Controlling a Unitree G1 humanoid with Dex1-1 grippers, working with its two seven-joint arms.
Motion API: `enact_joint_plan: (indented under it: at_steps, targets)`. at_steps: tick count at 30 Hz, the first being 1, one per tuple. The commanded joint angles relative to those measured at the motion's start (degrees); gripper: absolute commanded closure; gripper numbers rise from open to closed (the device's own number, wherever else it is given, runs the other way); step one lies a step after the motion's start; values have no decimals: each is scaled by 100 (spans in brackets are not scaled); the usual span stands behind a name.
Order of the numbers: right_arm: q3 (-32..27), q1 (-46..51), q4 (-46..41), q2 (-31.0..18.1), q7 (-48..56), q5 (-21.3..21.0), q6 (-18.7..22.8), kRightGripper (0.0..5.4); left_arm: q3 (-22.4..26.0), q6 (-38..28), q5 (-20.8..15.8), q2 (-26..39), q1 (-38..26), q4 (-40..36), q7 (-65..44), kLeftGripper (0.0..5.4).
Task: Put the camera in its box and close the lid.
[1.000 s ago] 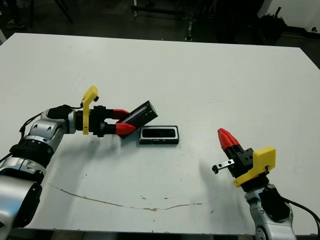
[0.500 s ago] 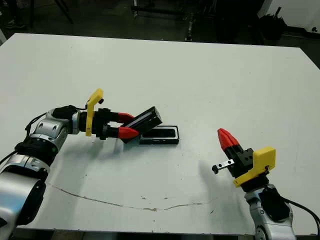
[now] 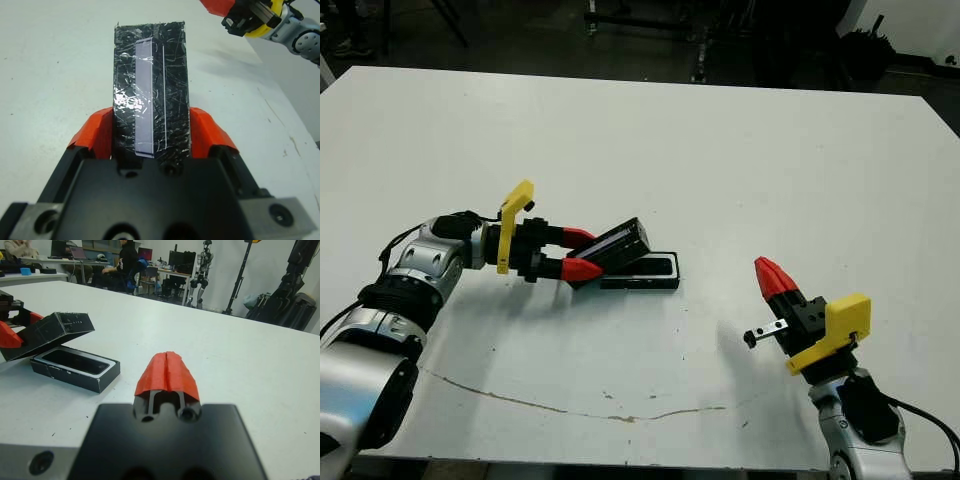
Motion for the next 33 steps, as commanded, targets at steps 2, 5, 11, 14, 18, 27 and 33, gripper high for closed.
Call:
enact_joint_plan:
  at_steps: [2,5,11,14,18,27,33]
  targets:
    - [-32,59,32,-37,-34,-7,-33,540,-236,63,223,-241,99,109,35,225]
    - [-33,78,17,-32,-51,-24,-44,540,-300,82,294,-284,97,143,107,225]
    - [-45,92,6,-36,-31,39,4,540,-402,-453,435,-375,114,240,212,225]
    - [-41,97,29,-30,-27,42,-26,540,-448,-534,492,-422,65,343,238,225]
    - [-40,108,32,-24,-44,13,-58,540,-472,-734,539,-496,26,466,244,225]
    - [-44,112,56,-33,-13,29,-112,540,-494,-798,560,-626,-9,624,271,225]
    - [-43,115,47,-42,5,35,-136,540,-484,-766,556,-677,-39,719,249,225]
